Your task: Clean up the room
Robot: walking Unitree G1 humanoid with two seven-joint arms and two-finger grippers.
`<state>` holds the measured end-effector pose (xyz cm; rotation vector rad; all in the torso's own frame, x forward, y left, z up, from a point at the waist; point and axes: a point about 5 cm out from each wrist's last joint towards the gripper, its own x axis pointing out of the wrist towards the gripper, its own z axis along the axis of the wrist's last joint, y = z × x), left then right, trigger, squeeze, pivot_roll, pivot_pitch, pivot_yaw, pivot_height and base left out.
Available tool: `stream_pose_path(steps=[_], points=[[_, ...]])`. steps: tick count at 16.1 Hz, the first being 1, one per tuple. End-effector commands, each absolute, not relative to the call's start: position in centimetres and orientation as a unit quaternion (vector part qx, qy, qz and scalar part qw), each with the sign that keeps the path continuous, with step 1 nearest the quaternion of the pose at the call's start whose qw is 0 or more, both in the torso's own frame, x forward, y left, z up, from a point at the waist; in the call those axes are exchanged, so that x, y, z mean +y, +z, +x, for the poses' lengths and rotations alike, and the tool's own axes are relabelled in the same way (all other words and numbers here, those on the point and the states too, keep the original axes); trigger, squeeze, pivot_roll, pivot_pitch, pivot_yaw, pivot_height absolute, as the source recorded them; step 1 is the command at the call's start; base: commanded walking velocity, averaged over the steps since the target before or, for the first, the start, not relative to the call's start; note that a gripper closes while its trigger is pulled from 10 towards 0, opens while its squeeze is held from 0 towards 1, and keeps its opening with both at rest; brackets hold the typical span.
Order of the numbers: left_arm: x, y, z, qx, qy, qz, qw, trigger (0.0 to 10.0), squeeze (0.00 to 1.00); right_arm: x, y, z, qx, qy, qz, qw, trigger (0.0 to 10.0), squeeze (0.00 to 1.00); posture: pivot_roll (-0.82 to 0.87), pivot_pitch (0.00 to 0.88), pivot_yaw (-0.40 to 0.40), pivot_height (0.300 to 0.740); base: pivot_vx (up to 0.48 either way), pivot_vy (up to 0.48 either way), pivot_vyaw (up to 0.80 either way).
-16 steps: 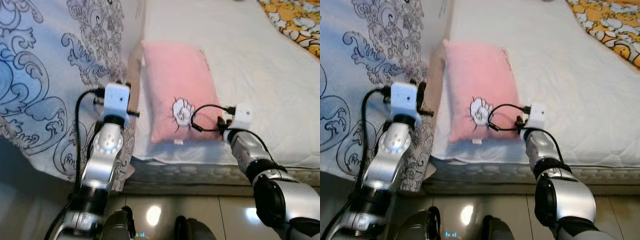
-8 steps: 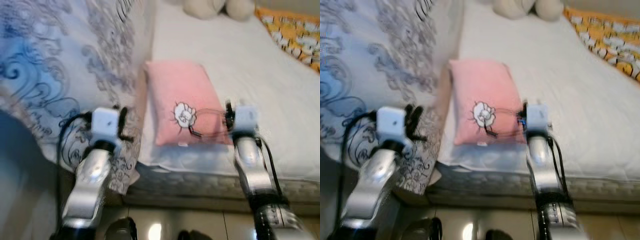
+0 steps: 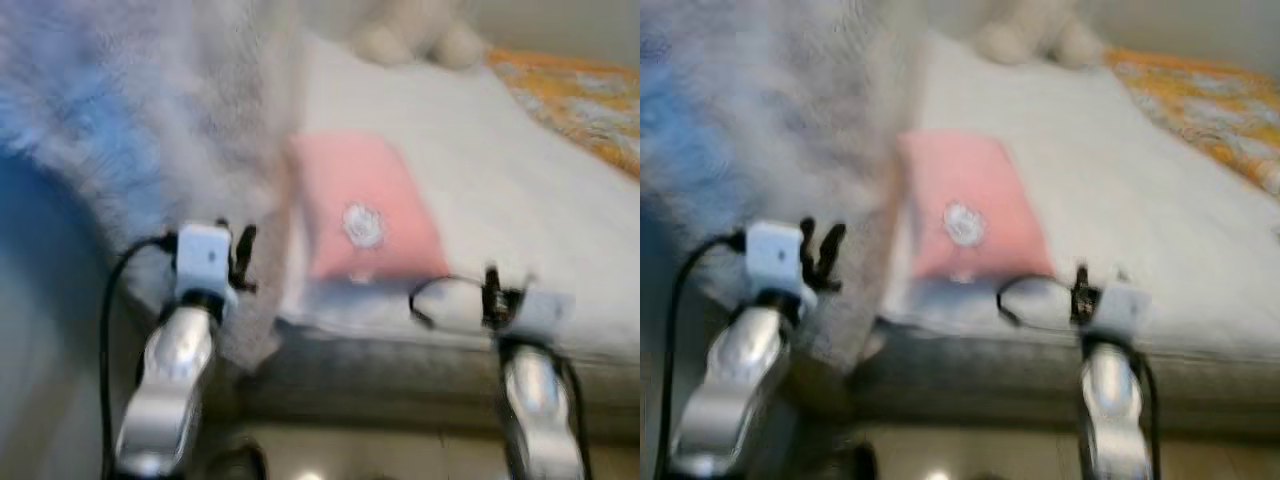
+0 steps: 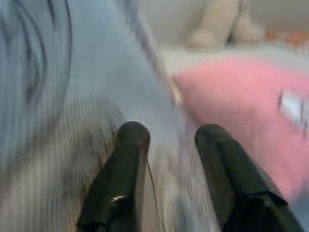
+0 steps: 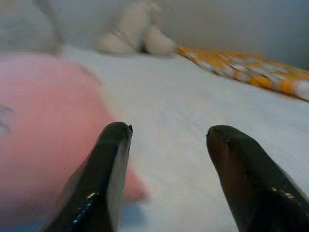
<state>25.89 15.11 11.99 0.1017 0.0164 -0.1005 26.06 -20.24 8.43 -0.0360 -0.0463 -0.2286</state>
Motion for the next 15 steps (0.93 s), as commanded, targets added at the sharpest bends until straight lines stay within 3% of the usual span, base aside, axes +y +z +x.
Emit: stream_pose_path(steps=[1, 3, 4, 7, 8, 13, 15], points=[[15.1, 12.6, 26.6, -0.002, -0.051, 0.054, 0.997, 10.0, 1.00, -20.0, 8.1, 25.7, -0.005, -0.107, -0.014, 0.994, 10.0, 1.00, 0.02, 0.000, -0.034, 0.740, 0.368, -0.304, 0.00], [15.3, 12.2, 26.8, 0.007, -0.045, 0.045, 0.998, 10.0, 1.00, -19.1, 8.1, 26.0, -0.002, -0.072, -0.032, 0.997, 10.0, 1.00, 0.01, 0.000, -0.034, 0.740, 0.384, -0.283, 0.00], [15.3, 11.9, 27.0, 0.014, -0.041, 0.039, 0.998, 10.0, 1.00, -18.8, 8.3, 26.3, -0.004, -0.060, -0.041, 0.997, 10.0, 0.00, 0.01, 0.000, -0.032, 0.740, 0.390, -0.277, 0.00], [15.4, 11.4, 27.5, 0.030, -0.035, 0.035, 0.998, 10.0, 1.00, -18.2, 8.5, 27.0, 0.004, -0.041, -0.042, 0.998, 10.0, 0.00, 0.01, 0.000, -0.031, 0.740, 0.351, -0.321, 0.00], [15.3, 11.3, 27.6, 0.032, -0.042, 0.034, 0.998, 10.0, 0.00, -17.9, 8.7, 27.4, 0.004, -0.031, -0.039, 0.999, 10.0, 0.00, 0.01, 0.000, -0.034, 0.740, 0.311, -0.360, 0.00], [16.1, 11.3, 28.2, 0.032, -0.018, 0.036, 0.999, 10.0, 0.00, -17.3, 8.8, 27.7, 0.004, -0.014, -0.043, 0.999, 10.0, 0.00, 0.01, 0.000, -0.035, 0.740, 0.325, -0.347, 0.00], [16.8, 11.4, 28.8, 0.032, 0.002, 0.062, 0.998, 10.0, 0.00, -16.8, 8.9, 28.0, 0.004, -0.002, -0.046, 0.999, 10.0, 0.00, 0.01, 0.000, -0.034, 0.740, 0.000, 0.000, 0.00]])
